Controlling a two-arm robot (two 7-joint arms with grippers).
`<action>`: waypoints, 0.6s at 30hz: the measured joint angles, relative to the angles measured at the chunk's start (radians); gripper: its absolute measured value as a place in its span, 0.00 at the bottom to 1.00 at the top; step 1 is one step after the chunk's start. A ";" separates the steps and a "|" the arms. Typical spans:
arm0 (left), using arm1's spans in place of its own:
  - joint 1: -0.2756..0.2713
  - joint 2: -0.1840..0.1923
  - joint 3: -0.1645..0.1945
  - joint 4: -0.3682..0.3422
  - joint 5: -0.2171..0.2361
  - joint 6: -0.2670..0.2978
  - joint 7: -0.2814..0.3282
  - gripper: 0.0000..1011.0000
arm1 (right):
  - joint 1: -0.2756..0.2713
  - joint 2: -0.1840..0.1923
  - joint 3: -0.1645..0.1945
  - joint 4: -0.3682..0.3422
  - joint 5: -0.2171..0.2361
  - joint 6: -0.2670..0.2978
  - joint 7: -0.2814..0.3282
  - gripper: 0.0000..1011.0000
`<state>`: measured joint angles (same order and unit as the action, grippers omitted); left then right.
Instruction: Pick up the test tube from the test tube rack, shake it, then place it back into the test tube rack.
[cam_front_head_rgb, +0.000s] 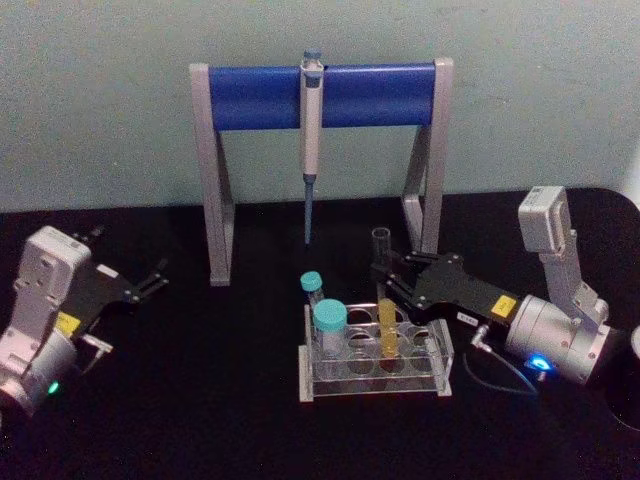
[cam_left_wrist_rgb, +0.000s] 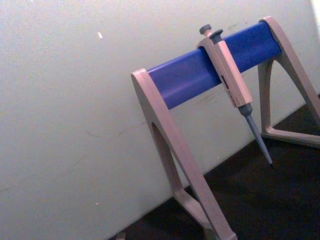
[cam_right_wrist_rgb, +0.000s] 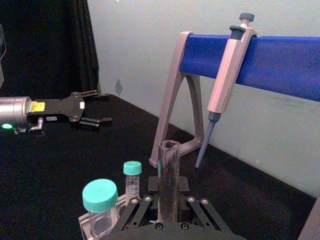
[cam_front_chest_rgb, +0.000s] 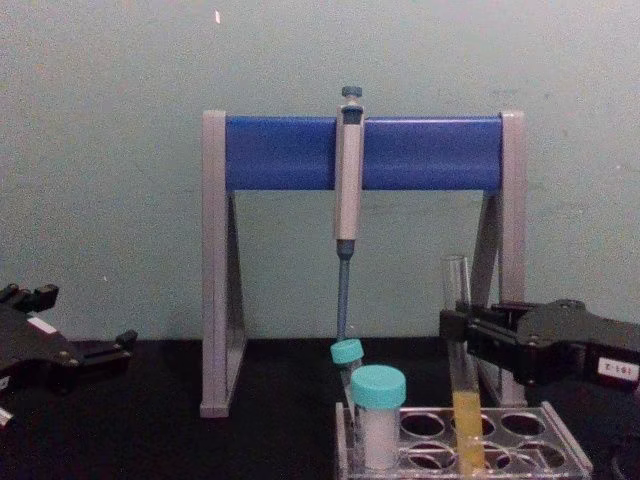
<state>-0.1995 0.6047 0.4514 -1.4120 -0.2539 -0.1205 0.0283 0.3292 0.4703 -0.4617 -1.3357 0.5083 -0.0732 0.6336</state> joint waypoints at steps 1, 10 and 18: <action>0.000 0.000 0.000 0.000 0.000 0.000 0.000 0.99 | 0.000 0.000 0.000 0.000 0.000 0.000 -0.001 0.23; 0.000 0.000 0.000 0.000 0.000 0.000 0.000 0.99 | -0.002 0.002 0.001 -0.005 -0.004 0.003 -0.006 0.23; 0.000 0.000 0.000 0.000 0.000 0.000 0.000 0.99 | -0.002 0.002 0.002 -0.005 -0.004 0.003 -0.006 0.23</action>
<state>-0.1995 0.6047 0.4514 -1.4120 -0.2540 -0.1205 0.0283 0.3269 0.4723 -0.4599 -1.3406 0.5041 -0.0702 0.6277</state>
